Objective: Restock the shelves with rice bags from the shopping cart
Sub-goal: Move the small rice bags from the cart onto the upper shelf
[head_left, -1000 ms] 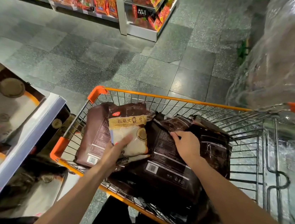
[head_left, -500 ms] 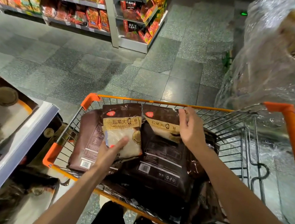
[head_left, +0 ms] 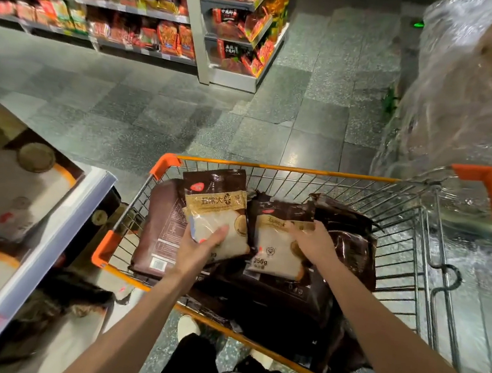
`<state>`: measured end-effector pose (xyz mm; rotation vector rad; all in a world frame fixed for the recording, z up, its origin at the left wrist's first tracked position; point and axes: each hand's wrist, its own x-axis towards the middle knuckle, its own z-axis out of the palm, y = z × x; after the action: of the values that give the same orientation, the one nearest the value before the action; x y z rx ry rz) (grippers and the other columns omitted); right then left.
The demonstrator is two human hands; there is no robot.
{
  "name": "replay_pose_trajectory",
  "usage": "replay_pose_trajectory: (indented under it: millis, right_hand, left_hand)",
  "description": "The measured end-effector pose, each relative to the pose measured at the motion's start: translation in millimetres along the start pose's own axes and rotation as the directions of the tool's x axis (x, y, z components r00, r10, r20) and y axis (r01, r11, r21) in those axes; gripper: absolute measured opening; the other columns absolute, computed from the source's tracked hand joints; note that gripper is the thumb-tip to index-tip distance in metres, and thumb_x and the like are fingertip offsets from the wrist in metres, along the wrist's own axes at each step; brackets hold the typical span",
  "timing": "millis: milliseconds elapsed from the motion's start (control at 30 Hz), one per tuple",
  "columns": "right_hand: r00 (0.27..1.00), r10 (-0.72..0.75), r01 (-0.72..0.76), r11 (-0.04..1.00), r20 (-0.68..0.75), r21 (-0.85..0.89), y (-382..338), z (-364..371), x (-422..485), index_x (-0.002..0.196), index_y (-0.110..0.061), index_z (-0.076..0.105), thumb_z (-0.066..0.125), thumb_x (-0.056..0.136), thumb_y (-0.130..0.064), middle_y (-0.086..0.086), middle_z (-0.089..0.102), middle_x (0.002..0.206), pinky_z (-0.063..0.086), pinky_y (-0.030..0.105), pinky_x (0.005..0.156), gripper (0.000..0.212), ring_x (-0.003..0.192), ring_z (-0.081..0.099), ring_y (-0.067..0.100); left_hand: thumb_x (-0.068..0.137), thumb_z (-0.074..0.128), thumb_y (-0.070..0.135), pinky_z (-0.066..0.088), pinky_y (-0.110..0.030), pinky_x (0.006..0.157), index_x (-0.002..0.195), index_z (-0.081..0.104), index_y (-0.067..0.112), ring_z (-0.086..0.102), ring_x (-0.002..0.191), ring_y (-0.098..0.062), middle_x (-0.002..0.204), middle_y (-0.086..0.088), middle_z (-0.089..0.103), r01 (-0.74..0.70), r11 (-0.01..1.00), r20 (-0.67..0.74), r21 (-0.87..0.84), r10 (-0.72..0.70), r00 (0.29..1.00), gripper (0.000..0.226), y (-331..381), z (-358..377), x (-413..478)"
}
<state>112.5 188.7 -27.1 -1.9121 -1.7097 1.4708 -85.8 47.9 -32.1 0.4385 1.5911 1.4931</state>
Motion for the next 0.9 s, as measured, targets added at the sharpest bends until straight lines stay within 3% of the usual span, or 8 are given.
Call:
replay_pose_trajectory:
  millis: [67,167,300,400,500,600,733,900]
  right_hand:
    - [1.000,0.031,-0.029,0.970,0.002,-0.241,14,1,-10,0.133,-0.014,0.046,0.064,0.073,-0.071,0.008,0.048,0.133,0.041,0.044,0.104,0.084,0.125,0.045,0.029]
    - [0.995,0.086,-0.069,0.966,0.058,-0.248,24,2,-22,0.133,-0.012,0.047,0.061,0.048,-0.091,0.006,0.053,0.132,0.047,0.043,0.098,0.118,0.120,0.052,0.027]
    - [0.995,0.030,-0.013,0.987,0.099,-0.161,17,0,-29,0.130,-0.007,0.042,0.080,0.070,-0.055,0.005,0.055,0.123,0.043,0.031,0.084,0.086,0.111,0.055,0.024]
    - [0.992,-0.055,0.062,0.997,0.112,-0.054,4,4,-28,0.124,-0.006,0.043,0.082,0.076,-0.028,0.005,0.057,0.118,0.046,0.034,0.091,0.065,0.113,0.056,0.025]
    - [0.964,-0.225,0.221,0.974,0.142,0.042,-20,11,-29,0.111,-0.012,0.054,0.084,0.072,-0.016,-0.004,0.065,0.107,0.048,0.035,0.096,0.050,0.106,0.062,0.019]
    - [0.905,-0.399,0.370,0.910,0.148,0.188,-68,13,-43,0.109,-0.020,0.055,0.084,0.074,-0.011,-0.010,0.064,0.101,0.044,0.018,0.081,0.046,0.097,0.060,0.008]
    - [0.804,-0.545,0.482,0.831,0.236,0.278,-153,19,-58,0.102,-0.025,0.063,0.086,0.071,-0.019,-0.006,0.070,0.104,0.050,0.027,0.087,0.039,0.102,0.065,0.015]
    - [0.634,-0.688,0.607,0.726,0.354,0.324,-275,36,-96,0.104,-0.020,0.064,0.083,0.074,-0.013,0.001,0.071,0.108,0.051,0.032,0.086,0.036,0.102,0.064,0.019]
  left_hand:
    - [0.082,0.079,0.018,0.057,-0.022,0.085,0.124,0.059,0.021,0.070,0.103,-0.011,0.110,0.003,0.074,0.002,0.999,-0.014,0.033,-0.001,1.000,0.047,-1,-1,0]
    - [0.080,0.082,0.022,0.056,-0.021,0.082,0.124,0.059,0.022,0.071,0.100,-0.008,0.108,0.006,0.074,0.004,0.995,-0.008,0.100,-0.003,1.000,0.050,-5,-2,3]
    - [0.075,0.084,0.026,0.053,-0.022,0.082,0.124,0.057,0.021,0.070,0.102,-0.012,0.109,0.004,0.073,0.066,0.992,-0.008,0.109,-0.065,0.998,0.056,-6,-6,3]
    - [0.072,0.086,0.036,0.047,-0.034,0.101,0.125,0.057,0.021,0.065,0.107,-0.011,0.111,0.006,0.072,0.112,0.984,0.027,0.141,-0.117,0.993,0.062,1,-10,0]
    - [0.070,0.088,0.043,0.044,-0.037,0.107,0.122,0.057,0.035,0.064,0.110,-0.004,0.111,0.016,0.072,0.068,0.984,0.042,0.163,-0.076,0.996,0.061,23,-24,-7]
    - [0.068,0.087,0.050,0.045,-0.040,0.107,0.130,0.056,0.031,0.067,0.109,-0.008,0.115,0.010,0.072,-0.030,0.986,0.020,0.166,0.027,0.999,0.072,73,-46,-11]
    - [0.078,0.083,0.032,0.056,-0.040,0.093,0.119,0.065,0.017,0.071,0.103,-0.023,0.106,0.000,0.076,-0.197,0.963,-0.124,0.184,0.221,0.967,0.047,158,-90,-22]
    - [0.084,0.077,0.018,0.053,-0.011,0.062,0.115,0.063,0.012,0.072,0.078,0.000,0.096,0.004,0.074,-0.365,0.885,-0.267,0.289,0.441,0.857,0.034,261,-133,-52]
